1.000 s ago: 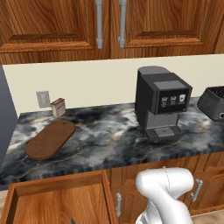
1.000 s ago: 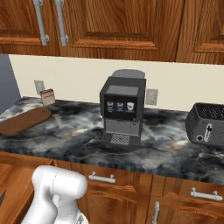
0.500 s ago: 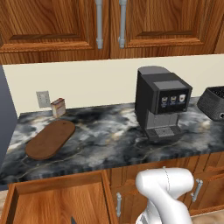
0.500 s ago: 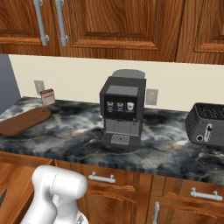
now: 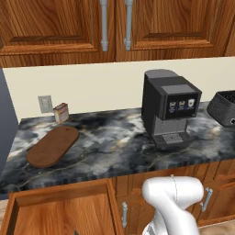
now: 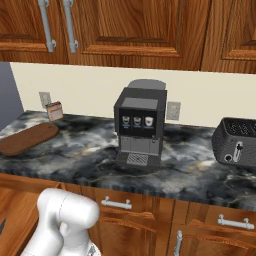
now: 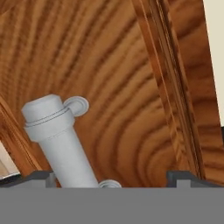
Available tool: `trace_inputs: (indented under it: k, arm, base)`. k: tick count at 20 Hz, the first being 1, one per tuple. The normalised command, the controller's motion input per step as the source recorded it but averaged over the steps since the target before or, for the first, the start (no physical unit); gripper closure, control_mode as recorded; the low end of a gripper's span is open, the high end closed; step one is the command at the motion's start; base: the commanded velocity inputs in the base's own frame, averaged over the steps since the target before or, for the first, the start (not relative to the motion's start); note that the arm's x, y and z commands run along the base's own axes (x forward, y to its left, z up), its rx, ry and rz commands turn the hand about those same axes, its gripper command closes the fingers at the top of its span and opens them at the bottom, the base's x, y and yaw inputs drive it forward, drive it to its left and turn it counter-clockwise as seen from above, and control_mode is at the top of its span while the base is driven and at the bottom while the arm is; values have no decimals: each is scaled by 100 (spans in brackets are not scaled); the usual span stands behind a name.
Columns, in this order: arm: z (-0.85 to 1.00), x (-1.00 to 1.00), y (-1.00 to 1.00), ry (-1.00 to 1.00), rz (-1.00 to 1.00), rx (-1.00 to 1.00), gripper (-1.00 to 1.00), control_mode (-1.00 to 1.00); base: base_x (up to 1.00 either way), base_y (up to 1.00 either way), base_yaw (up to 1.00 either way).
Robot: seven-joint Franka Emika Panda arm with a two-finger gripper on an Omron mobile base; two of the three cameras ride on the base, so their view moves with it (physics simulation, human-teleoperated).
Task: Open the drawer on the left and place the cutting tools on the cutting board.
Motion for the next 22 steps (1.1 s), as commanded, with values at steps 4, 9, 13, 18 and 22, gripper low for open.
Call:
trace_inputs:
  k: [4, 9, 13, 18, 22]
  arm:
    - [42, -28, 0, -13, 0, 1, -100, -100]
    - [59, -8, -1, -8, 0, 6, -100, -100]
    - [44, 0, -7, 0, 0, 9, -100, -100]
    - [33, -7, -4, 0, 0, 7, -100, -100]
    - [47, 0, 0, -1, 0, 7, -100, -100]
  base:
    - [0, 0, 0]
    - [0, 0, 0]
    - [0, 0, 0]
    - [0, 0, 0]
    - [0, 0, 0]
